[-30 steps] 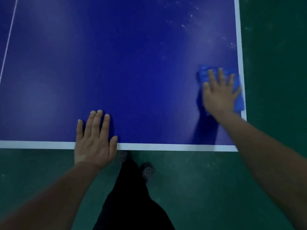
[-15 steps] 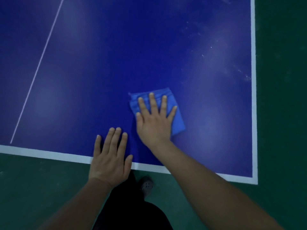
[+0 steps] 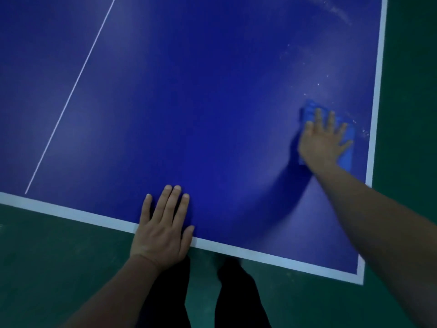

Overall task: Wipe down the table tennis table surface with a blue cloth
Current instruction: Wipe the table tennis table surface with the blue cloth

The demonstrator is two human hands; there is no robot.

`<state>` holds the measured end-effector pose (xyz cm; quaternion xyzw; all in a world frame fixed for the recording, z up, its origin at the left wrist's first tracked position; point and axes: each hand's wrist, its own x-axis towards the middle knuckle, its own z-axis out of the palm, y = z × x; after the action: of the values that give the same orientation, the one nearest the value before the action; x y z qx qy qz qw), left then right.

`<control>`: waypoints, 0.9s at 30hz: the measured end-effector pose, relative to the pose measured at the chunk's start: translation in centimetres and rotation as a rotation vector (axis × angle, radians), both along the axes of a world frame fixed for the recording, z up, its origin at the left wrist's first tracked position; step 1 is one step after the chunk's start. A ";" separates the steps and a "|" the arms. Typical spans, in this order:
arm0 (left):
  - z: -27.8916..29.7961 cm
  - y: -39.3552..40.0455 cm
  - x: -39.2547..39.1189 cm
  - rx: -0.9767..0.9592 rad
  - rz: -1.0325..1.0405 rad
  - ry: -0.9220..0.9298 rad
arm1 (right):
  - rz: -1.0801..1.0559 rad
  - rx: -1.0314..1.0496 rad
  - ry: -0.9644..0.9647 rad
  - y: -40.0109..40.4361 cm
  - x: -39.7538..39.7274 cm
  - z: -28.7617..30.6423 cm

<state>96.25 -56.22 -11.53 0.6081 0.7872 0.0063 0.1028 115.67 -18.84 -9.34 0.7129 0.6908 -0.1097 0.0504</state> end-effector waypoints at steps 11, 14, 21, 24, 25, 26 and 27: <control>0.5 0.3 3.1 0.057 0.297 0.040 | 0.890 -0.037 0.066 -12.1 -8.7 -0.6; 0.8 1.7 7.4 0.028 0.420 -0.004 | 0.805 0.067 0.072 -4.4 -2.8 -1.0; 0.3 8.5 16.7 -0.041 0.590 -0.069 | 0.256 -0.018 0.056 11.8 11.2 0.3; 0.2 8.9 17.3 -0.074 0.600 -0.039 | 0.546 0.042 0.010 5.6 10.2 -0.6; 0.2 8.8 17.3 -0.086 0.596 -0.028 | 0.737 0.058 0.010 2.8 10.3 -0.9; 0.3 8.8 17.3 -0.096 0.593 -0.018 | 0.942 0.073 0.008 0.6 10.9 -1.3; 0.3 8.8 17.3 -0.104 0.591 -0.008 | 1.098 0.083 0.003 -0.1 11.5 -1.5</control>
<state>113.53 -47.45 -11.22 0.3465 0.9289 -0.0019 0.1307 127.16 -18.90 -10.88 0.2489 0.9650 -0.0409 0.0713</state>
